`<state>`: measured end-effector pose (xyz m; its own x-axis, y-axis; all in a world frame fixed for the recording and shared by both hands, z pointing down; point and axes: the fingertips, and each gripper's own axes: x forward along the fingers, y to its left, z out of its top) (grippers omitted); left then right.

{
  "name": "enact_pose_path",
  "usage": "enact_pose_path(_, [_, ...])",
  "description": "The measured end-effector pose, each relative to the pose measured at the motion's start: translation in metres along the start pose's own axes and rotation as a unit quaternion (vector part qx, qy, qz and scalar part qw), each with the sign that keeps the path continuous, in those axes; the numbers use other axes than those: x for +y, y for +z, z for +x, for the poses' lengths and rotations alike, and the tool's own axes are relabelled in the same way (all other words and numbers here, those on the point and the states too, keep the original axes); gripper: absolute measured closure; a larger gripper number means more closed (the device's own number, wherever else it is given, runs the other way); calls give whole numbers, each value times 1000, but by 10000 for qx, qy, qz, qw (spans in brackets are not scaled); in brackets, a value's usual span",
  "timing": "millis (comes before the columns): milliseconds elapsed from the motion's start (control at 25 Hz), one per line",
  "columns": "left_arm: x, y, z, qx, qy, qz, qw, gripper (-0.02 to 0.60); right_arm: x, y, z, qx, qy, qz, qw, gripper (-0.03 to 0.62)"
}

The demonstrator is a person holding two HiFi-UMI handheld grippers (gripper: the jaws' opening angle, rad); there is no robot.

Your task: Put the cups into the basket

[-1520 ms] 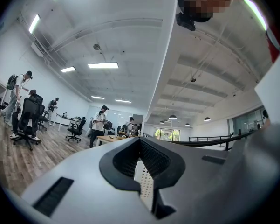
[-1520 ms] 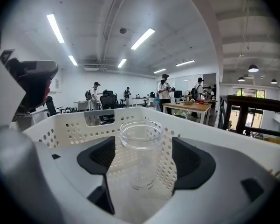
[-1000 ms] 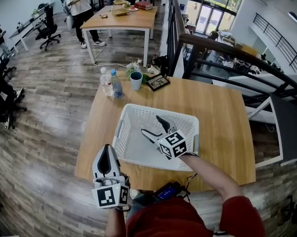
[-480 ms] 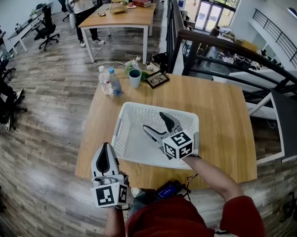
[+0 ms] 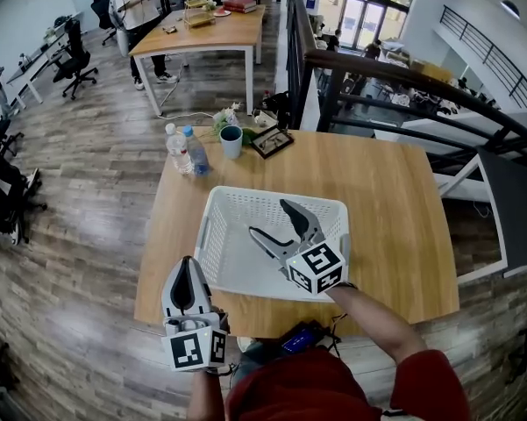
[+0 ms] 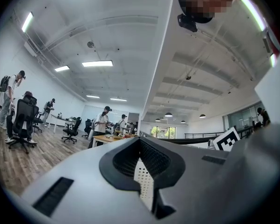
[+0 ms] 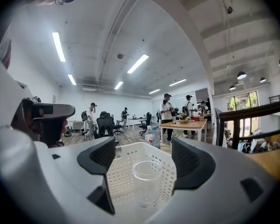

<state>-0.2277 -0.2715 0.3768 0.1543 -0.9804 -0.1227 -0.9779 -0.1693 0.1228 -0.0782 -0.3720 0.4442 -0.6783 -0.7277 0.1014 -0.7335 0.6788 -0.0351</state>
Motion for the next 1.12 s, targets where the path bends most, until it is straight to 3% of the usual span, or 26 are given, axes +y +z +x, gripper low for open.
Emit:
enact_pose_path(240, [-2, -3, 6, 23, -36, -5, 10000, 581, 8, 21, -11, -333, -209, -642, 9972, 238])
enact_pose_path(440, [-6, -2, 10, 28, -83, 10, 10000, 581, 3, 40, -25, -569, -418, -669, 9953, 238])
enact_pose_path(1120, [-22, -6, 26, 85, -340, 36, 9994, 581, -5, 52, -64, -628, -813, -815, 9914, 238])
